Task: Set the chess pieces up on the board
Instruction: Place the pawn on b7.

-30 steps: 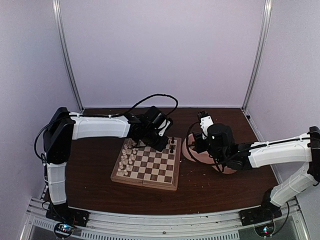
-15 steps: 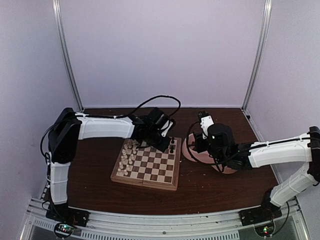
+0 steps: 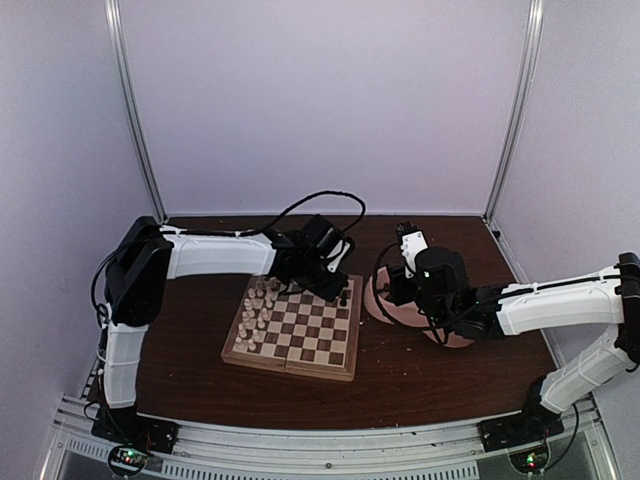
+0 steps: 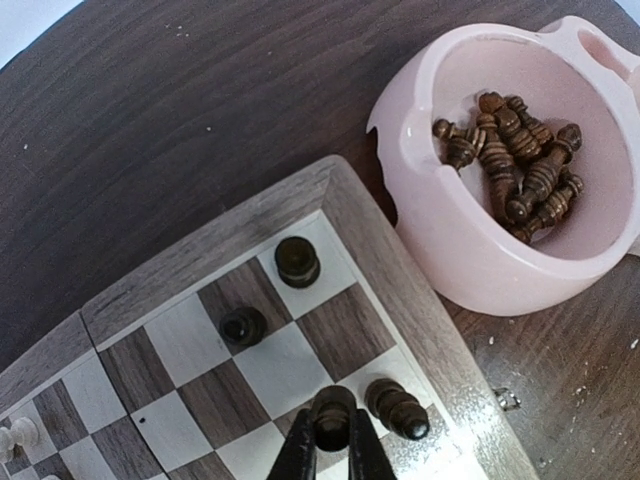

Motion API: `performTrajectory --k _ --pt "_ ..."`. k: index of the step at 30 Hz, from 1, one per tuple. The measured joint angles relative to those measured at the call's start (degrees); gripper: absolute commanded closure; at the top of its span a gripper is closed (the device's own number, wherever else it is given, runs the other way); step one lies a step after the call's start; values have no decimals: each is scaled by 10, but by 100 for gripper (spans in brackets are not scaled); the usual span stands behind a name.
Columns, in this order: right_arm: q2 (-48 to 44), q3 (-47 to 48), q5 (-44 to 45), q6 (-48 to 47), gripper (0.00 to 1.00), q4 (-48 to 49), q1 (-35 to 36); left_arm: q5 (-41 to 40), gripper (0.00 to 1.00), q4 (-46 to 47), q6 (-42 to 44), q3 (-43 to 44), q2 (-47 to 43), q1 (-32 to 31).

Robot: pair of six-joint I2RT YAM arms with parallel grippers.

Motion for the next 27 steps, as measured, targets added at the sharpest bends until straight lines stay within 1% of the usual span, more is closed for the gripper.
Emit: performTrajectory --k 27 --pt "-2 0 0 0 57 0 0 -10 100 -1 1 9 20 12"
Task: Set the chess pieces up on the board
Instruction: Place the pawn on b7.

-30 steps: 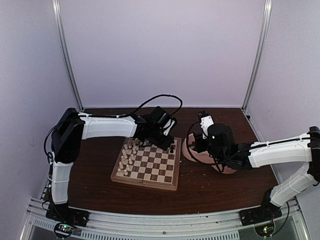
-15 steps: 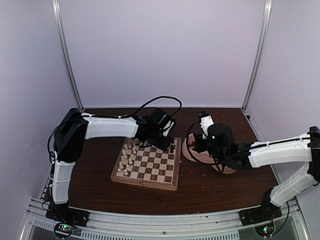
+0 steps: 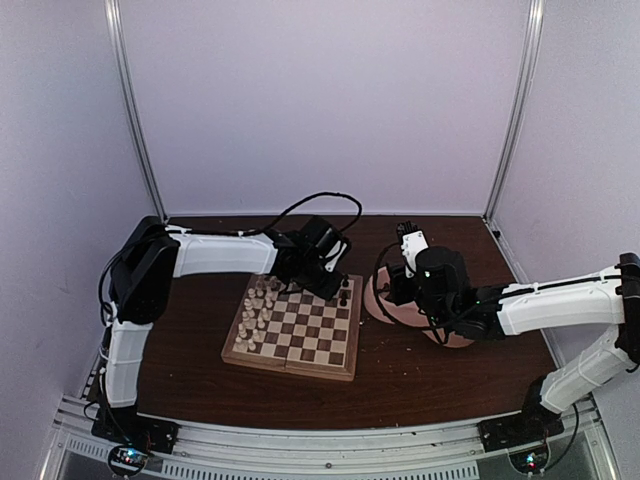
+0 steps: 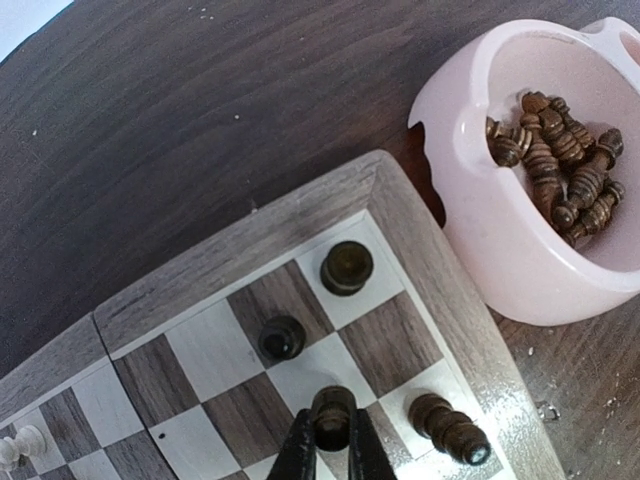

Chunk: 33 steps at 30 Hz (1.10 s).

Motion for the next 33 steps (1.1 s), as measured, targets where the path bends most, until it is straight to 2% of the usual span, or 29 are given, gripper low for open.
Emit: performTrajectory --k 9,16,28,33 --pt "0 0 0 0 57 0 -1 2 100 0 0 16 17 6" --pt "0 0 0 0 57 0 -1 11 87 -4 0 24 22 6" --pt "0 0 0 0 57 0 -2 13 84 -30 0 32 22 7" --pt "0 0 0 0 57 0 -2 12 71 -33 0 32 22 7"
